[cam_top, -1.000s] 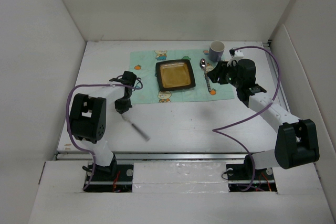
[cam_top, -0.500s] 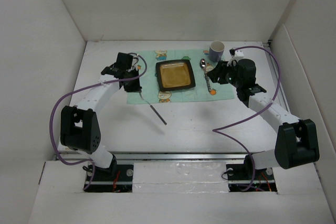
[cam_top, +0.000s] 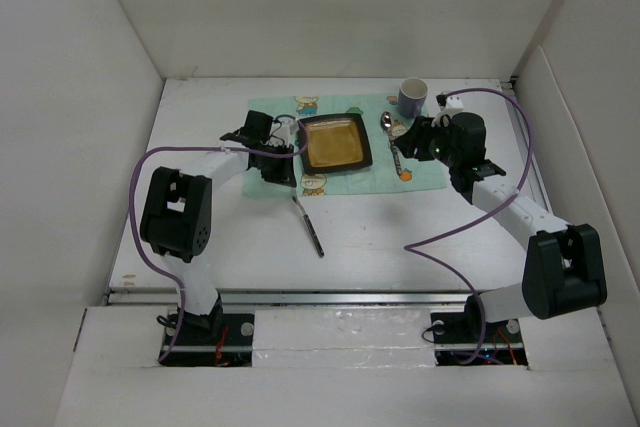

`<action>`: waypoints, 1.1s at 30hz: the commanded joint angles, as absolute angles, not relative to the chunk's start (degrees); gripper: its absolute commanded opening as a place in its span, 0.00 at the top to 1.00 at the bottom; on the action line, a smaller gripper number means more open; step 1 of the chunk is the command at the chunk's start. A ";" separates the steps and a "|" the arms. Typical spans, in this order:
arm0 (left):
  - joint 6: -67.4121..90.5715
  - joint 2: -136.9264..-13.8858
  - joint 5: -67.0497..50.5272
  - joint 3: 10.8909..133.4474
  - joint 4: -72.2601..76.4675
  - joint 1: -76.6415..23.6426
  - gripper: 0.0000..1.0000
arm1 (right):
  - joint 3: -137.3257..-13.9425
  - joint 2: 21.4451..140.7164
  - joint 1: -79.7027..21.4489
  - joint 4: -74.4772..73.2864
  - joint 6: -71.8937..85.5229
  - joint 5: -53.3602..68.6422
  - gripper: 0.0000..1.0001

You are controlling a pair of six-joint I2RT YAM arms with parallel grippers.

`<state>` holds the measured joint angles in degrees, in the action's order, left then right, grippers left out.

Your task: Set the dinner table for one person

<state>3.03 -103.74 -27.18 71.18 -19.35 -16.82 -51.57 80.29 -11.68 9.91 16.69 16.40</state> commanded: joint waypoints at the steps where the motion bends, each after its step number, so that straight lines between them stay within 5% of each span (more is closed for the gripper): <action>1: 0.35 -100.99 -26.47 68.47 -14.60 -17.23 0.91 | -51.77 80.42 -11.43 13.18 16.35 15.64 0.45; 6: 0.53 -99.76 -16.46 67.50 -15.37 -17.23 0.54 | -51.85 80.59 -11.95 13.18 16.17 15.38 0.45; 10: 3.07 -93.62 -8.29 66.10 -16.09 -17.23 0.36 | -51.85 81.03 -11.95 13.18 16.17 15.47 0.45; 14: 9.13 -81.68 -4.94 61.63 -15.64 -20.72 0.49 | -51.94 81.12 -11.95 13.27 16.17 15.47 0.45; 17: 18.25 -75.33 6.38 60.64 -21.23 -35.38 0.95 | -52.03 81.30 -11.95 13.27 16.26 15.64 0.45; 19: 25.45 -76.11 14.36 60.99 -25.03 -44.25 1.00 | -52.03 81.21 -11.95 13.27 16.43 15.82 0.45; 21: 39.68 -79.78 22.80 63.01 -31.97 -55.51 1.00 | -51.77 80.34 -11.95 13.45 16.44 15.82 0.51; 23: 52.60 -82.70 28.46 63.89 -35.50 -62.73 0.89 | -51.07 78.49 -11.95 13.45 16.52 15.12 0.85; 26: 68.26 -83.94 35.23 63.81 -39.11 -69.16 0.70 | -49.66 75.15 -11.34 13.54 16.79 13.10 1.00; 27: 71.51 -83.94 36.46 62.33 -39.02 -70.74 0.58 | -49.22 74.28 -10.55 13.88 17.31 12.66 1.00; 28: 76.42 -83.07 36.91 61.44 -38.41 -72.14 0.57 | -48.35 73.48 -10.55 14.06 17.66 12.22 1.00; 33: 84.90 -77.88 37.71 51.27 -31.58 -72.69 0.44 | -45.79 68.30 -7.47 15.91 20.21 12.13 0.59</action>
<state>70.96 -82.59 30.65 55.53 -32.47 -72.69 -46.37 70.02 -8.25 11.84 19.07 13.28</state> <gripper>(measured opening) 0.548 0.395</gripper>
